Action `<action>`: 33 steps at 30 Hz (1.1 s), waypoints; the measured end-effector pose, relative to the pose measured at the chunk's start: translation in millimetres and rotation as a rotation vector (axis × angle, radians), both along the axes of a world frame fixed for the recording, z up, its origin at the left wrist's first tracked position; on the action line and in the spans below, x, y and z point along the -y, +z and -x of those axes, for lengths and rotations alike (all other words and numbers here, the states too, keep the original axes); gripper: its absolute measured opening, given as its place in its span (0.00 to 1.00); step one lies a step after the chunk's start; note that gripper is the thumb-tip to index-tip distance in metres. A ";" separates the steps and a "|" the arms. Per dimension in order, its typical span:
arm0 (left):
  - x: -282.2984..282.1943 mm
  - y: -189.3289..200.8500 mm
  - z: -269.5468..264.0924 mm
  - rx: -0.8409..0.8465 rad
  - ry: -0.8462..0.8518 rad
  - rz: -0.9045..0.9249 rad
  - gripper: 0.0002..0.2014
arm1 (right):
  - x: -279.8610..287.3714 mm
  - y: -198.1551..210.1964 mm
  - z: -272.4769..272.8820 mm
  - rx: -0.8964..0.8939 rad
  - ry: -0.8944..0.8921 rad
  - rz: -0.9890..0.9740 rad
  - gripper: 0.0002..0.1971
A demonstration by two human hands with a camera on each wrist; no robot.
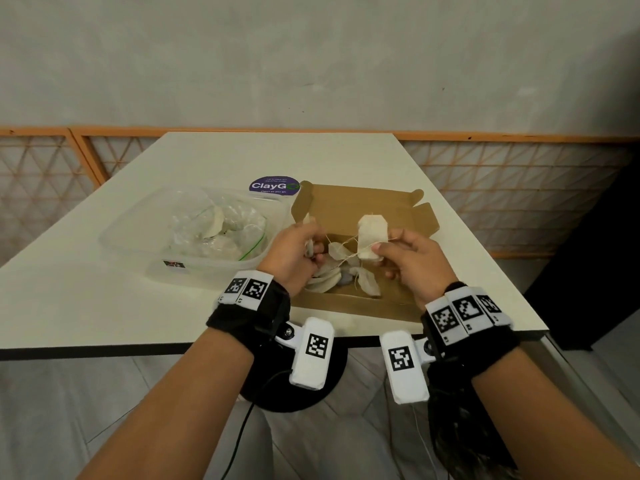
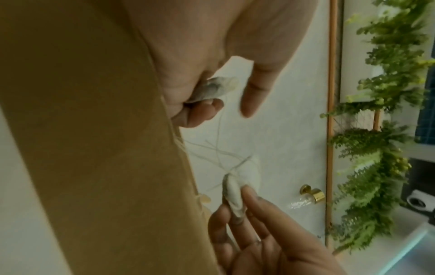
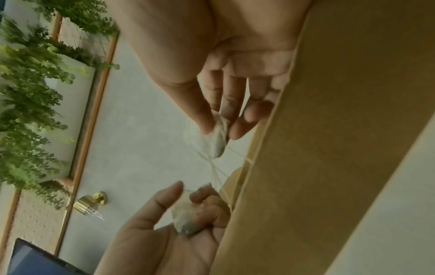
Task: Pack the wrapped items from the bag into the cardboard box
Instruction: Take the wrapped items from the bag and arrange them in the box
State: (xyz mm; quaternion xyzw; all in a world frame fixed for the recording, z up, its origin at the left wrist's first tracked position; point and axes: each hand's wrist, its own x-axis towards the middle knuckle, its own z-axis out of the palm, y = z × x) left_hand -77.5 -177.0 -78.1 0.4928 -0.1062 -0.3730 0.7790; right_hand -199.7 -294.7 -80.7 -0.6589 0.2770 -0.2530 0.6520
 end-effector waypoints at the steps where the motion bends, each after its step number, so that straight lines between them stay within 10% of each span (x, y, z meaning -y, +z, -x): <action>1: 0.6 -1.6 0.5 0.035 0.010 -0.013 0.10 | 1.0 -0.4 -0.2 -0.033 -0.035 0.035 0.07; 6: 2.0 -3.9 1.8 0.068 0.033 -0.025 0.12 | -0.7 1.5 2.0 -0.519 -0.084 0.584 0.11; 10: 1.9 -4.2 1.1 0.053 0.017 0.009 0.16 | -13.0 15.6 -2.2 -0.424 -0.095 0.824 0.08; 20: 2.9 -5.7 2.9 0.127 0.075 -0.028 0.14 | -11.7 18.9 -34.2 -0.858 0.527 1.045 0.13; 28: 6.8 -13.3 0.8 0.138 0.096 0.009 0.04 | 3.0 10.1 -8.9 -0.183 0.000 0.429 0.05; 33: 7.2 -12.7 0.5 0.150 0.078 0.021 0.06 | -1.6 9.0 -3.6 0.166 0.030 -0.022 0.16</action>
